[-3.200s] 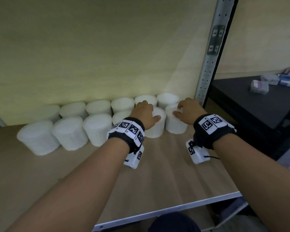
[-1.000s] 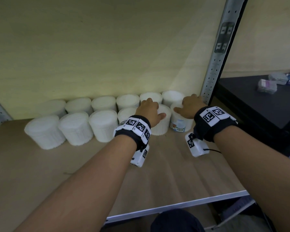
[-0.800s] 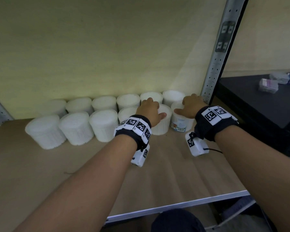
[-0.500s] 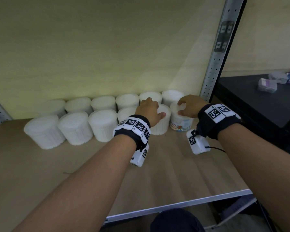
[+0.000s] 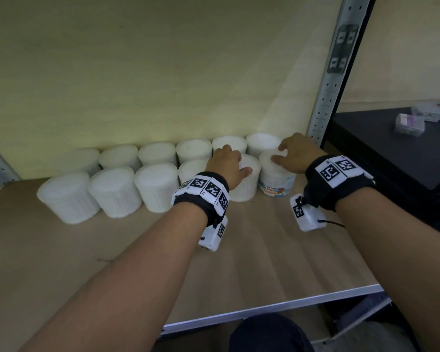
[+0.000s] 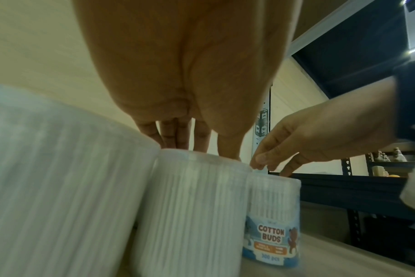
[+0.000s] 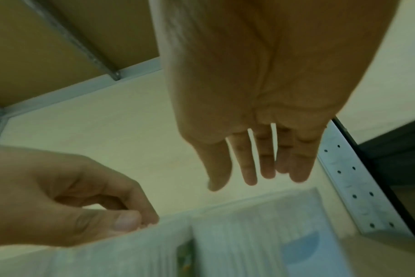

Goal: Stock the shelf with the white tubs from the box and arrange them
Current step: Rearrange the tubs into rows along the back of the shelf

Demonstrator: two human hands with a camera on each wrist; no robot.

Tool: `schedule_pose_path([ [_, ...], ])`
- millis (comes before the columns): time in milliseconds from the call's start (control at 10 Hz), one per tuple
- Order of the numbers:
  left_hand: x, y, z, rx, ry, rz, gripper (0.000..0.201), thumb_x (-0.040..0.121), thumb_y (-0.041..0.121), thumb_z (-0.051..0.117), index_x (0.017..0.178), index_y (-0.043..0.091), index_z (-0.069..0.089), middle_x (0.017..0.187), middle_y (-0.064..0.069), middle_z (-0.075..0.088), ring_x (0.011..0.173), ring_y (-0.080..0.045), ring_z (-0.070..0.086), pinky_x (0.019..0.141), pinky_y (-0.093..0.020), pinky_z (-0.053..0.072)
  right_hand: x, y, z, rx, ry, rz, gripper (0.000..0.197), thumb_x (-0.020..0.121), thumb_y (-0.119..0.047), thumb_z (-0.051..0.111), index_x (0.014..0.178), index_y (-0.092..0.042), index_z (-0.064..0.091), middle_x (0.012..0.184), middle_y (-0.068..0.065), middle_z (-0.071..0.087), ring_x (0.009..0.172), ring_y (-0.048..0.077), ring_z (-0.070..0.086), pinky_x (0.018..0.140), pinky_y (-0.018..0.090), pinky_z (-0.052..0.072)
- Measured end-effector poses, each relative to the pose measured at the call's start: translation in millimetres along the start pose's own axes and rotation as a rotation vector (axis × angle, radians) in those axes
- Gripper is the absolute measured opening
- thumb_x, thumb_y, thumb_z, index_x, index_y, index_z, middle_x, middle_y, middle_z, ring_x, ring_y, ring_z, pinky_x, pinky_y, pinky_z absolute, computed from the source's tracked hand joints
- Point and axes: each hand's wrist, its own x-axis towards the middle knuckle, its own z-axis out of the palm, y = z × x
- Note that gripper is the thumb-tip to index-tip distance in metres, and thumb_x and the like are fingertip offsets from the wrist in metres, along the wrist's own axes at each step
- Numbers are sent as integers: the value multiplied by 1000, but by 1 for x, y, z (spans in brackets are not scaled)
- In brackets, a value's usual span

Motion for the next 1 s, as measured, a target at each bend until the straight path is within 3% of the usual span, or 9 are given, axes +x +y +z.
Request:
schedule_pose_path([
  [100,-1,0,0,-1,2,-1,50,92,42,54,128,8,52,129,-12,45,123,-27,42,101,-37,39,1,-1,6,-53,-29,27,72,88,-57,51,137,-5,45,137,16,45,126,33,44,104,41,39],
  [200,-1,0,0,4,-2,0,50,92,42,54,128,8,52,130,-12,45,123,-28,42,102,-37,39,2,-2,8,-50,-22,21,72,87,-57,53,136,-5,45,137,16,45,127,33,44,105,42,39],
  [400,-2,1,0,-5,-4,-4,50,92,41,54,129,7,52,130,-12,45,123,-28,41,103,-38,39,-3,0,1,-32,-44,-29,57,94,-41,53,140,-8,44,145,11,40,133,28,40,108,34,33],
  [700,-1,2,0,-2,-11,-5,50,92,41,54,128,8,52,129,-12,45,122,-28,41,103,-38,39,-5,5,-7,-26,-82,-127,49,90,-18,61,138,-19,49,147,7,38,133,26,40,107,32,35],
  [1000,-2,3,-3,14,-25,0,50,92,41,54,128,7,52,129,-12,45,122,-28,42,102,-38,39,-4,8,-5,-27,-74,-150,48,91,-18,59,138,-22,50,147,6,39,133,26,41,106,32,36],
])
